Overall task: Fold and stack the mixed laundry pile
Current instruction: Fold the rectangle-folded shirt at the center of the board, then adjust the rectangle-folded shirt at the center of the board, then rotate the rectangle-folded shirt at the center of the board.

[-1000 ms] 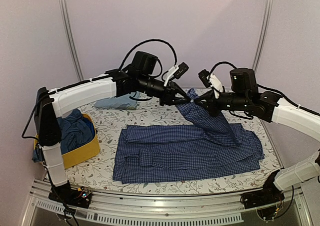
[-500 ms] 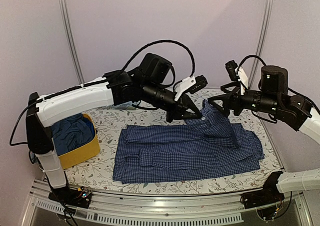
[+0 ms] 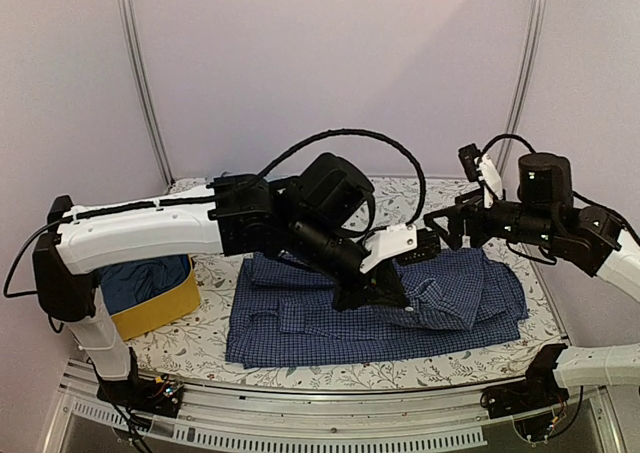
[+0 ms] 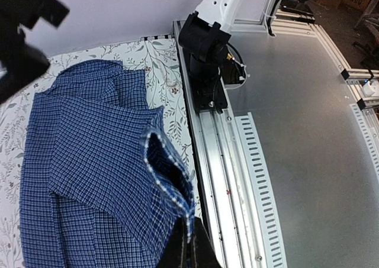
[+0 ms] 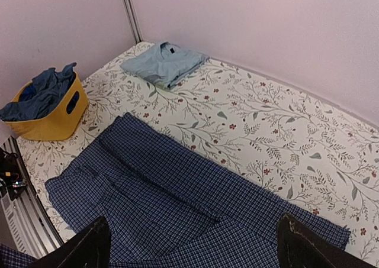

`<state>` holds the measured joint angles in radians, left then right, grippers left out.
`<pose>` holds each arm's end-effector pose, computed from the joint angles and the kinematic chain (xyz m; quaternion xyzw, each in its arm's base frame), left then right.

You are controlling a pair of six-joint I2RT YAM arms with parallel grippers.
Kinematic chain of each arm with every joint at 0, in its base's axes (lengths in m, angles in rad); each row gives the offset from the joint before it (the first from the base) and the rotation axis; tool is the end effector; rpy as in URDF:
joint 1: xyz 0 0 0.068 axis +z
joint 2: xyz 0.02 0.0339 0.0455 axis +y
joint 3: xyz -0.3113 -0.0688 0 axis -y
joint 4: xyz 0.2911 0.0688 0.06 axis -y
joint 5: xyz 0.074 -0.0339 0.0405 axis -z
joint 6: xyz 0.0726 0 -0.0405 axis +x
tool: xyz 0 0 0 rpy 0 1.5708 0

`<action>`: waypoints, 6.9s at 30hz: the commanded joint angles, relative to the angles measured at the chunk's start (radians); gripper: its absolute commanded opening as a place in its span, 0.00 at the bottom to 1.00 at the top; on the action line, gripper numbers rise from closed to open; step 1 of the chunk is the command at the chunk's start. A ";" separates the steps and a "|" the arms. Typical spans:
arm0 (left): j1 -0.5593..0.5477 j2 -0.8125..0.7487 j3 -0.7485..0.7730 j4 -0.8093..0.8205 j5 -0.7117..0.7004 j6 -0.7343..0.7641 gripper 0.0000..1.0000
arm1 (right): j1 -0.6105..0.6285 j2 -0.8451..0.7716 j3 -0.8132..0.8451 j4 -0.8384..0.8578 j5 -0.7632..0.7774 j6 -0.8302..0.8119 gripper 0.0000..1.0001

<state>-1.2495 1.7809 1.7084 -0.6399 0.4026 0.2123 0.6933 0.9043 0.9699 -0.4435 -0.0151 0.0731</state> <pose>0.1265 -0.4703 0.3647 0.6567 0.6078 -0.3600 0.2640 0.1918 0.1608 0.3830 -0.2565 0.7866 0.2158 0.5186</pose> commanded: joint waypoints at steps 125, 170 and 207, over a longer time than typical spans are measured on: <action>0.698 -0.210 -0.883 0.312 -0.185 -0.931 0.04 | -0.441 0.747 -0.054 -0.088 -0.434 0.270 0.82; 0.603 -0.205 -0.686 0.197 -0.270 -0.636 0.39 | -0.448 0.779 -0.082 -0.078 -0.347 0.382 0.68; 0.531 0.167 -0.498 0.154 -0.272 -0.523 0.08 | -0.394 0.999 0.395 -0.147 -0.392 0.239 0.65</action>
<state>-0.6750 1.9465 1.2556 -0.4351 0.1390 -0.3248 0.2882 1.9347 1.5288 -0.6518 -0.3752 0.2195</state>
